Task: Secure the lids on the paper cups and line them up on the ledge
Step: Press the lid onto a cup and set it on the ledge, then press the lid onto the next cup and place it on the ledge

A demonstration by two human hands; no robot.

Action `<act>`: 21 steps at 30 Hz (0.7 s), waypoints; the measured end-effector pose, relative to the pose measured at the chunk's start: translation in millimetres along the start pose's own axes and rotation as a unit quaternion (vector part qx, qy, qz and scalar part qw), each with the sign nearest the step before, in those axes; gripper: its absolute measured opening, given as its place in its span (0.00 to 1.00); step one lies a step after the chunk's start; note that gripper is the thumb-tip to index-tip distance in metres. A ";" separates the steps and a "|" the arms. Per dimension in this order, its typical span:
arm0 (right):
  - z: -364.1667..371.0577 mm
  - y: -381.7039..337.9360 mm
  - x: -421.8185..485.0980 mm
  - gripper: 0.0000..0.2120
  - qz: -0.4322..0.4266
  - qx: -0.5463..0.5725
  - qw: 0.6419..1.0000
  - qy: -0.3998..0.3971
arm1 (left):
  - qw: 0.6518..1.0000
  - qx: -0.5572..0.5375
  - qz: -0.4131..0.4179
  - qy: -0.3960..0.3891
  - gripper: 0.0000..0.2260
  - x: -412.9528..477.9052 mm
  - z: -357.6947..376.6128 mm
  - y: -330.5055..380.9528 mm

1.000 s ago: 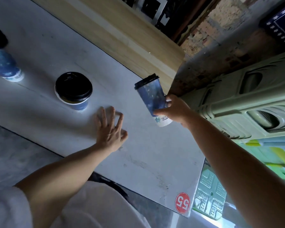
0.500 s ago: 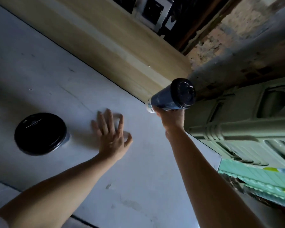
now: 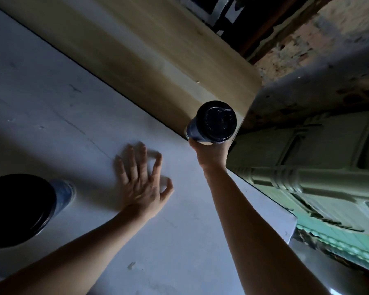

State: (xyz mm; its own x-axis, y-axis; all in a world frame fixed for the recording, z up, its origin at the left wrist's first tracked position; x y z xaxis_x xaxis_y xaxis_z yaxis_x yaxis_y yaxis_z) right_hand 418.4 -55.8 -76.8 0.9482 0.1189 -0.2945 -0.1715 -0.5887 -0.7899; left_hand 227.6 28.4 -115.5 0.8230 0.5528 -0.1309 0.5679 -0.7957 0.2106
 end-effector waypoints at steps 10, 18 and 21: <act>-1.2 8.9 -15.5 0.39 0.042 -0.058 0.997 -0.007 | 1.000 -0.010 0.008 0.009 0.36 2.2 -0.4 0.1; -10.1 52.1 -142.5 0.26 -0.027 -0.343 0.936 -0.077 | 0.994 -0.070 0.084 -0.013 0.31 -12.8 1.0 -10.9; -2.4 72.3 -193.7 0.27 -0.023 -0.383 0.918 -0.101 | 0.989 -0.064 0.127 -0.029 0.29 -42.4 2.8 -30.7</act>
State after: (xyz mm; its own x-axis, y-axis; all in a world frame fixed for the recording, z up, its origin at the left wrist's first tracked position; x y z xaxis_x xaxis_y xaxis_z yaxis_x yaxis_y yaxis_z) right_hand 223.0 -123.3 -75.5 0.8679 0.2569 -0.4251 0.1779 -0.9598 -0.2170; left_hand 175.3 28.7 -119.1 0.9402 0.3214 -0.1130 0.3402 -0.8671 0.3640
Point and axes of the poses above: each hand's wrist, its own x-axis towards the middle knuckle, its own z-axis out of the palm, y = z × x, the point moved 6 cm from there along x, towards the middle knuckle, and after that the axes turned 1 degree about z, right-handed, at the moved point
